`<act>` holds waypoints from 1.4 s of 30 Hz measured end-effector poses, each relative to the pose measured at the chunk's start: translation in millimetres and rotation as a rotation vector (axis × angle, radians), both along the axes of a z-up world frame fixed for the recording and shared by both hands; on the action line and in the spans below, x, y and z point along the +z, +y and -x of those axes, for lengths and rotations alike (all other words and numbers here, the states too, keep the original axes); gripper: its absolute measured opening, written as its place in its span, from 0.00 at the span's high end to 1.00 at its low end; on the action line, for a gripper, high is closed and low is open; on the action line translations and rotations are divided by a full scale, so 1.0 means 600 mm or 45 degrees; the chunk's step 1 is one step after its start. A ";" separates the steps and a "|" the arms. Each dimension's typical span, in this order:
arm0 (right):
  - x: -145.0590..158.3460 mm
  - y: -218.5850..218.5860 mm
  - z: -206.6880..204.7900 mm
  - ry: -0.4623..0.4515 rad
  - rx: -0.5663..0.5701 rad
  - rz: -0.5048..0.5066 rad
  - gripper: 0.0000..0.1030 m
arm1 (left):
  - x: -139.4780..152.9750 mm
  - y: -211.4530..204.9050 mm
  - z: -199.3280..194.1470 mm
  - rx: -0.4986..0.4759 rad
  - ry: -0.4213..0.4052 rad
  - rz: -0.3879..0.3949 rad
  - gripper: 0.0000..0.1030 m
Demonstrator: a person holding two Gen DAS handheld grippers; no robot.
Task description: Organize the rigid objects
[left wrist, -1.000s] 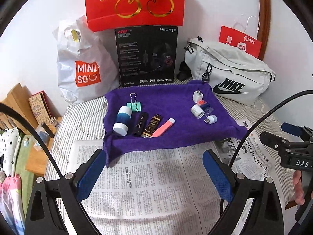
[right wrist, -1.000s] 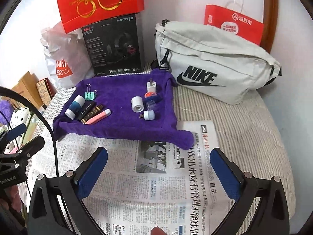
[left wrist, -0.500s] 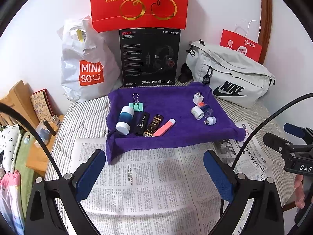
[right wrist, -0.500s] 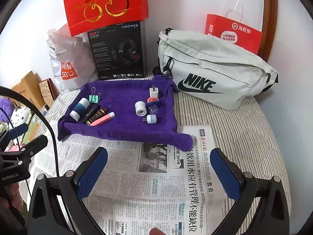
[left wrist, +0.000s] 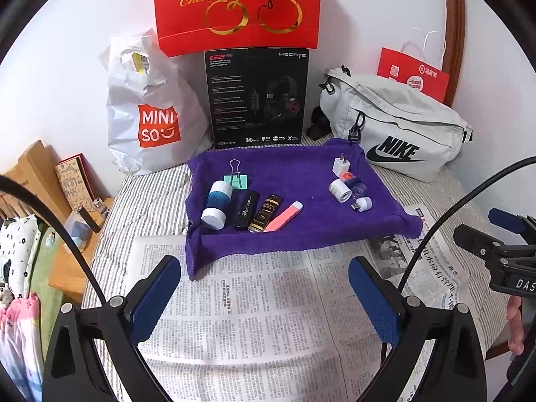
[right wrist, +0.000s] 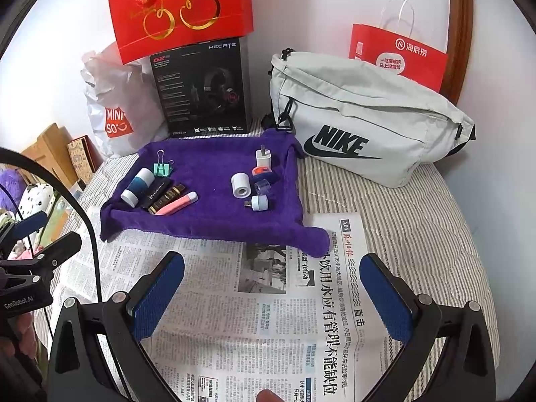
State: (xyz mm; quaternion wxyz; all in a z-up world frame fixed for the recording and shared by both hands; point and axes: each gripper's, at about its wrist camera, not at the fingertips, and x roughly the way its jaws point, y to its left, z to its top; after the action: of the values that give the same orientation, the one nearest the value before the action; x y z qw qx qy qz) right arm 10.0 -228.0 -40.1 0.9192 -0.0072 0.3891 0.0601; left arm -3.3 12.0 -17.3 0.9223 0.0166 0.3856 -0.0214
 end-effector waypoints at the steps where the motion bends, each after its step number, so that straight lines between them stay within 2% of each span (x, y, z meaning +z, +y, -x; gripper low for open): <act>1: 0.000 0.000 0.000 0.000 0.000 0.000 0.00 | 0.000 0.000 0.000 0.001 -0.002 -0.005 0.02; 12: 0.004 0.001 0.005 -0.007 0.002 -0.002 0.00 | -0.001 0.006 -0.001 0.018 0.013 0.019 0.02; 42: 0.003 0.010 0.009 0.002 0.021 0.008 0.00 | 0.001 0.005 -0.001 0.004 0.019 0.002 0.02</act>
State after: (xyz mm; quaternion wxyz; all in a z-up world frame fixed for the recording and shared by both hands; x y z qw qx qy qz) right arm 4.7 -222.3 -38.1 0.9184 -0.0132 0.3899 0.0665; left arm -3.0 14.9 -16.9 0.9194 0.0151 0.3924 -0.0202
